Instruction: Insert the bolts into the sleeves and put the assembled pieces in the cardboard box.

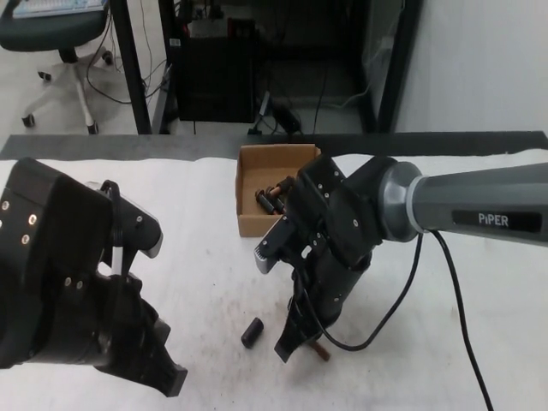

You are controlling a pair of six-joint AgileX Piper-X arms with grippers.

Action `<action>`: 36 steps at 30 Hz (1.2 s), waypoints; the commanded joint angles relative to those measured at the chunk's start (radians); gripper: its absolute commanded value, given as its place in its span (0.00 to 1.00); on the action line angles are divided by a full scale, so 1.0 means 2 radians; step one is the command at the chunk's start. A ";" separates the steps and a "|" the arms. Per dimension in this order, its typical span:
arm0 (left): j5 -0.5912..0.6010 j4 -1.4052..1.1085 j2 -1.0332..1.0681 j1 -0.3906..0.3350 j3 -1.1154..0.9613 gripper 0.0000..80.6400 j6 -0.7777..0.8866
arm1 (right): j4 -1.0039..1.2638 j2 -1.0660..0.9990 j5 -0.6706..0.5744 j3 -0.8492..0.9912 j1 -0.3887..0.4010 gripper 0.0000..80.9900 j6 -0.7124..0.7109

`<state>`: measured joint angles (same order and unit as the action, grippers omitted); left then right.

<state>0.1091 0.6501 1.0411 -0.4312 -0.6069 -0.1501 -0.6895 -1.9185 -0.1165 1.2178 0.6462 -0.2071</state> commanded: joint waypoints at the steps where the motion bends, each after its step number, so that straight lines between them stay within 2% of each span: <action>1: 0.036 -0.009 -0.003 0.000 -0.001 0.00 -0.003 | -0.023 0.006 -0.006 0.024 -0.008 0.01 0.031; 4: 0.101 -0.026 0.003 -0.001 -0.001 0.00 -0.003 | -0.033 0.033 -0.009 0.055 -0.022 0.01 0.057; 6: 0.125 -0.044 0.016 -0.005 -0.006 0.00 0.003 | -0.033 0.058 -0.010 0.076 -0.033 0.01 0.060; 13: 0.120 0.013 0.144 -0.030 -0.117 0.02 0.006 | -0.045 0.148 -0.012 0.128 -0.084 0.01 0.060; 17: 0.094 0.075 0.248 -0.052 -0.215 0.14 -0.004 | -0.071 0.181 -0.029 0.128 -0.109 0.01 0.059; 21: 0.074 0.151 0.339 -0.069 -0.314 0.33 -0.004 | -0.114 0.197 -0.035 0.128 -0.127 0.01 0.059; 23: 0.059 0.188 0.379 -0.077 -0.356 0.40 -0.004 | -0.125 0.200 -0.039 0.128 -0.133 0.01 0.059; 27: 0.019 0.220 0.432 -0.090 -0.399 0.41 -0.016 | -0.128 0.203 -0.043 0.128 -0.139 0.01 0.059; 36: -0.059 0.227 0.470 -0.100 -0.402 0.41 -0.021 | -0.128 0.208 -0.054 0.128 -0.142 0.01 0.059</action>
<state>0.0403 1.1030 1.9850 -0.6249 -1.4000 -0.1870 -0.9507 -1.5175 -0.2077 1.4689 0.3671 -0.0895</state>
